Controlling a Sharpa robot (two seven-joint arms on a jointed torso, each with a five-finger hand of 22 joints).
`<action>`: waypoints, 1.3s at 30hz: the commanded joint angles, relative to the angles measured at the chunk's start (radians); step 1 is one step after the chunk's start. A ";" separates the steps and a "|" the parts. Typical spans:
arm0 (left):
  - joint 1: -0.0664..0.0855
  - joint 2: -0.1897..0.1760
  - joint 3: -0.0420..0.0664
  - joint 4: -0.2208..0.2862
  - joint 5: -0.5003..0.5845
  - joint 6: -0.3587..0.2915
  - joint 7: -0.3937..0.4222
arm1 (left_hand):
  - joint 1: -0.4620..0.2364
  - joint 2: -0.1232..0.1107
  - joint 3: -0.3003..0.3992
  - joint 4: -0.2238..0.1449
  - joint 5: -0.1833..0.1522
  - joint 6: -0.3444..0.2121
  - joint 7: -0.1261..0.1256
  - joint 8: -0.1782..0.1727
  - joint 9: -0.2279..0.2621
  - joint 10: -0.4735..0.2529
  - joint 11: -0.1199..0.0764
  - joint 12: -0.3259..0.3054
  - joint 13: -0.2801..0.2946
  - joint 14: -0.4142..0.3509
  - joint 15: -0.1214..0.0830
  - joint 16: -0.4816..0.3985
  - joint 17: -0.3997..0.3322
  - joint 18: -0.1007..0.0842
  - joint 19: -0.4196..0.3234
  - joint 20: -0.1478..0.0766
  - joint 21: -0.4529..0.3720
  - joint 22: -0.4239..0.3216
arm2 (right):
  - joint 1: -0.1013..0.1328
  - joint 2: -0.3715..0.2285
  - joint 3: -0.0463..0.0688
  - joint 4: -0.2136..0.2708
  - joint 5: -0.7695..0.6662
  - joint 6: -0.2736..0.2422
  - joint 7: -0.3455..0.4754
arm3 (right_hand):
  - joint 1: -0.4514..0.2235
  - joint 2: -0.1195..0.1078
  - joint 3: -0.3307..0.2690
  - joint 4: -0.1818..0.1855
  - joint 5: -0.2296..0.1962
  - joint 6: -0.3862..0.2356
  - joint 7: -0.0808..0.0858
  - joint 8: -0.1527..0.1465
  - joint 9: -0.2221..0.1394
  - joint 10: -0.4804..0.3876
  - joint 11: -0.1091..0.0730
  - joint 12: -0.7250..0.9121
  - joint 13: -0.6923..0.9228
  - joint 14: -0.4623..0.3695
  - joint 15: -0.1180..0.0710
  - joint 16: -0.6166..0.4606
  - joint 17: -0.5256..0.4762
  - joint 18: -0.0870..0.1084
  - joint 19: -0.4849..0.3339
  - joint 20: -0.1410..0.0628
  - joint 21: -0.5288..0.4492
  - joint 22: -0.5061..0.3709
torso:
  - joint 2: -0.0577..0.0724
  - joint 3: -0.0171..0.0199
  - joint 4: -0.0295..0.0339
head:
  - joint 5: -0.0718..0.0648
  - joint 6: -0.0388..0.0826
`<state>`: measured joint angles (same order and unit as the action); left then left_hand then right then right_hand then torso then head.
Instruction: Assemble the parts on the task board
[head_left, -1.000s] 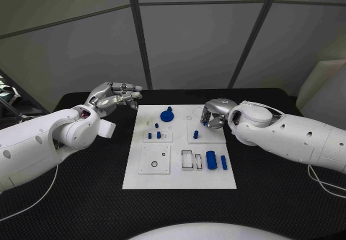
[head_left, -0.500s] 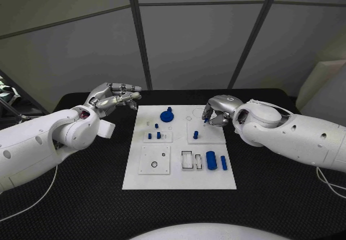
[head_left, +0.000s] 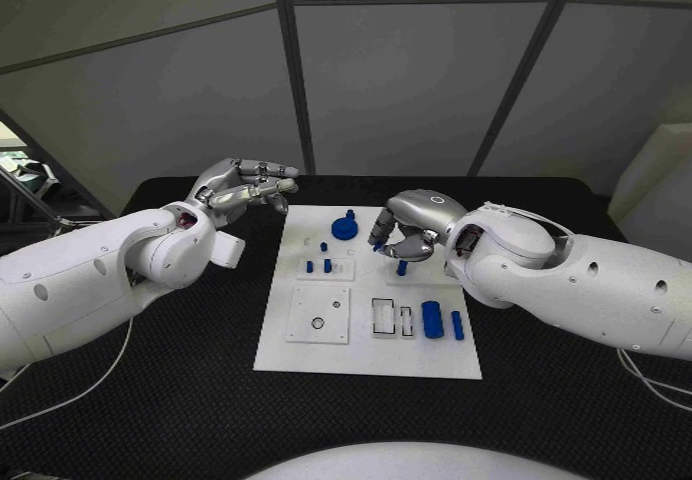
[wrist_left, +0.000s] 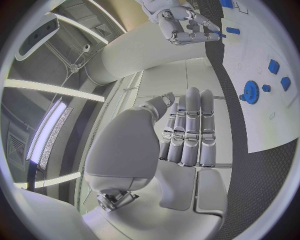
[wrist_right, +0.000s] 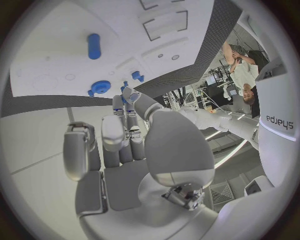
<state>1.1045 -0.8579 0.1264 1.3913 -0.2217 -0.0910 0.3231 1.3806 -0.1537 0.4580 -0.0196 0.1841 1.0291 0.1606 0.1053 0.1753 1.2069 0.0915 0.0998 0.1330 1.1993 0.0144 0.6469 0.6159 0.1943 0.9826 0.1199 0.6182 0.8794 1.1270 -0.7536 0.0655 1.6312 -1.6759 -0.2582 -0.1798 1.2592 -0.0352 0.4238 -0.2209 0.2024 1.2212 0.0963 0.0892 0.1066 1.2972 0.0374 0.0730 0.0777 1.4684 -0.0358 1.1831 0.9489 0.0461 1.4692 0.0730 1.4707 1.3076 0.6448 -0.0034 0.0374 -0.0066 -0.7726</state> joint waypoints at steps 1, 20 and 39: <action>0.001 0.004 0.001 0.000 0.007 0.008 0.004 | -0.001 0.006 -0.006 -0.002 0.003 0.002 0.003 -0.004 0.001 0.003 0.002 0.002 0.002 0.005 0.002 -0.001 -0.002 -0.012 0.004 0.002 -0.006 -0.002 | 0.001 0.029 -0.003 0.006 0.011 -0.001 0.021 | -0.010 0.002 -0.006 0.002 0.004 0.008 0.002 0.002 -0.001 0.007 0.001 -0.005 0.000 0.008 -0.007 0.003 -0.002 -0.016 0.043 -0.007 0.004 0.148 | 0.001 -0.0017 0.0004 | 0.018 -0.005; 0.001 0.021 0.001 0.006 0.007 0.002 -0.007 | -0.001 0.008 -0.007 -0.002 0.003 0.002 0.004 -0.006 0.002 0.002 0.003 0.002 0.003 0.004 0.003 -0.004 -0.002 -0.013 0.004 0.002 -0.008 -0.003 | -0.049 0.157 -0.061 -0.078 -0.015 0.069 0.039 | -0.011 0.006 -0.007 0.004 0.005 0.003 0.003 -0.003 -0.001 0.003 0.002 -0.009 -0.002 0.008 -0.007 0.004 -0.003 -0.015 0.042 -0.007 0.003 0.148 | 0.000 0.0004 -0.0007 | 0.075 -0.034; 0.001 0.025 0.001 0.006 0.007 0.003 -0.008 | -0.002 0.009 -0.008 -0.001 0.003 0.002 0.005 -0.006 0.003 0.001 0.003 0.002 0.003 0.004 0.003 -0.004 -0.003 -0.013 0.004 0.002 -0.009 -0.003 | -0.069 0.171 -0.065 -0.092 -0.017 0.104 0.040 | -0.012 0.007 -0.008 0.005 0.005 0.001 0.004 -0.005 -0.001 0.001 0.003 -0.010 -0.002 0.008 -0.006 0.006 -0.001 -0.015 0.042 -0.007 0.004 0.148 | 0.000 0.0000 -0.0020 | 0.095 -0.053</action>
<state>1.1043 -0.8331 0.1264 1.3957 -0.2212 -0.0911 0.3132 1.3806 -0.1537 0.4553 -0.0223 0.1842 1.0291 0.1606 0.1053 0.1762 1.2069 0.0915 0.0998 0.1352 1.1993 0.0144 0.6469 0.6149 0.1943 0.9825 0.1199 0.6144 0.8773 1.0569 -0.5832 0.0004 1.5387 -1.6847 -0.1709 -0.1485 1.2538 -0.0300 0.4200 -0.2199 0.2024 1.2201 0.0991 0.0820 0.1047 1.2971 0.0374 0.0684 0.0764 1.4684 -0.0358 1.1829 0.9469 0.0461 1.4653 0.0692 1.4706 1.3074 0.6448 -0.0031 0.0344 0.0878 -0.8245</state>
